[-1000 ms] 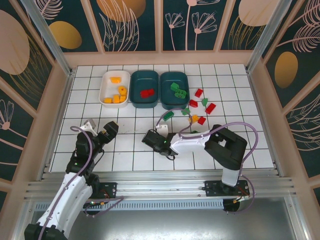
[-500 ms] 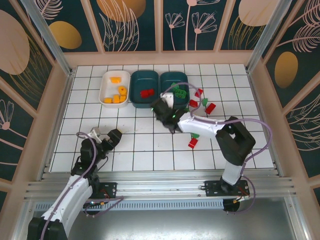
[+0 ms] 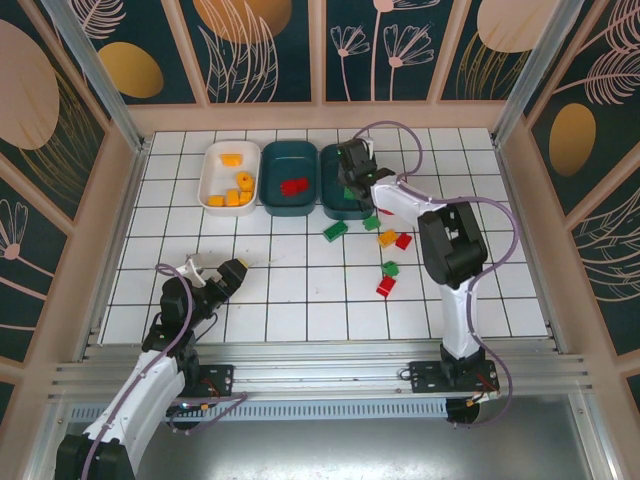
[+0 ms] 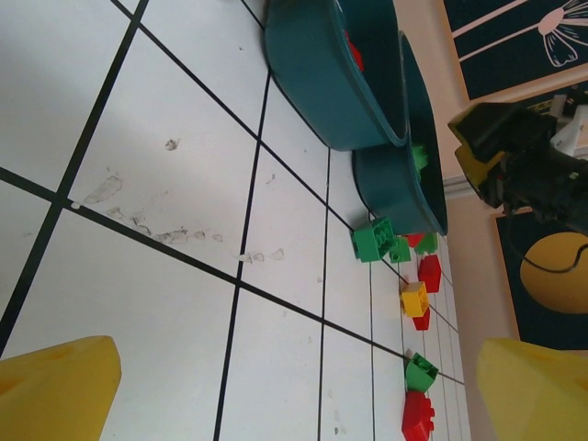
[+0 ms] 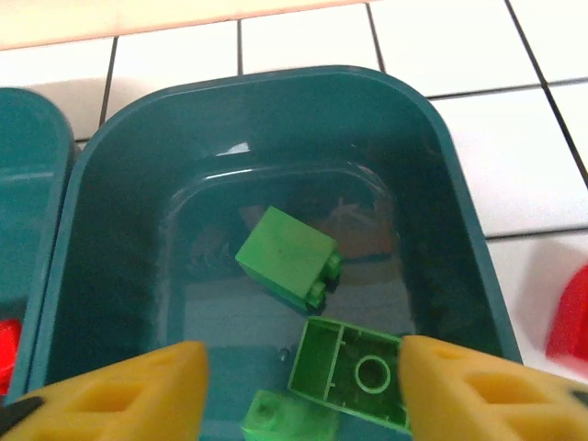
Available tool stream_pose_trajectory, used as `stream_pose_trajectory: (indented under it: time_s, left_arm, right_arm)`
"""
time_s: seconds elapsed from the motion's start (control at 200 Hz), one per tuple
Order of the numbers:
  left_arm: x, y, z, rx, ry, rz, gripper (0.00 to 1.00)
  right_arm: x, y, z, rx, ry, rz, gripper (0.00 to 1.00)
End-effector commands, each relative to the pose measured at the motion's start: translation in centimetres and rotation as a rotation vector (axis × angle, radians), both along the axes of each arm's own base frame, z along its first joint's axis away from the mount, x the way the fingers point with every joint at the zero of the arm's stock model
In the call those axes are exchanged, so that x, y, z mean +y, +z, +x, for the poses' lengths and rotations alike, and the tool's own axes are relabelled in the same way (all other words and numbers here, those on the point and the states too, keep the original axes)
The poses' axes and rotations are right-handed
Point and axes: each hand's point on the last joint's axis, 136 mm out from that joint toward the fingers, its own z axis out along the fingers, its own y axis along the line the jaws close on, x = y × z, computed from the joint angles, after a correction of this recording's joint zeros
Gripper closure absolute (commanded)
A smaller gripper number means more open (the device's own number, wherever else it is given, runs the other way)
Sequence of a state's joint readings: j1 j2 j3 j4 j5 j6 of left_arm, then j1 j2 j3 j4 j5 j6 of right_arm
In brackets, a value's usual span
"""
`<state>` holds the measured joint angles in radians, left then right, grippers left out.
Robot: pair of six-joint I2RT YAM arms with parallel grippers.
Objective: Sort the legos into containers by color
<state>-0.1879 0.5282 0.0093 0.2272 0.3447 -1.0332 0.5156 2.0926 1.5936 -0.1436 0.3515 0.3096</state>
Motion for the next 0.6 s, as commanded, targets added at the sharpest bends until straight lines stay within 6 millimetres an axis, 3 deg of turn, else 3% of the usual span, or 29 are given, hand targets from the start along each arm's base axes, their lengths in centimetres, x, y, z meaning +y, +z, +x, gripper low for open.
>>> stream_pose_trajectory:
  time_s: [0.0, 0.125, 0.205, 0.32, 0.4, 0.455, 0.596]
  left_arm:
    - [-0.4, 1.4, 0.2, -0.034, -0.025, 0.001, 0.01]
    - [-0.3, 1.4, 0.3, -0.036, -0.017, -0.004, 0.01]
    - [-0.2, 1.4, 0.4, -0.039, -0.011, -0.01, 0.01]
    - [-0.3, 1.7, 0.6, -0.043, -0.012, -0.018, 0.02]
    - [-0.4, 2.2, 0.8, -0.05, -0.014, -0.019, 0.01]
    - [-0.5, 2.6, 1.1, -0.058, -0.016, -0.018, 0.02]
    - [-0.8, 3.4, 1.5, -0.059, -0.036, -0.007, 0.01]
  right_arm:
    - [0.4, 3.6, 0.4, -0.048, 0.041, 0.008, 0.36]
    - [-0.1, 6.3, -2.2, -0.111, 0.026, 0.018, 0.35]
    - [0.8, 6.6, -6.3, -0.138, 0.027, 0.005, 0.34]
    - [0.8, 4.3, -12.3, -0.101, -0.051, 0.037, 0.28]
    - [1.3, 2.2, -15.1, -0.063, -0.091, 0.113, 0.26]
    - [1.7, 1.3, -15.9, -0.047, -0.117, 0.137, 0.23]
    - [1.7, -1.2, -15.8, 0.004, -0.203, 0.076, 0.2]
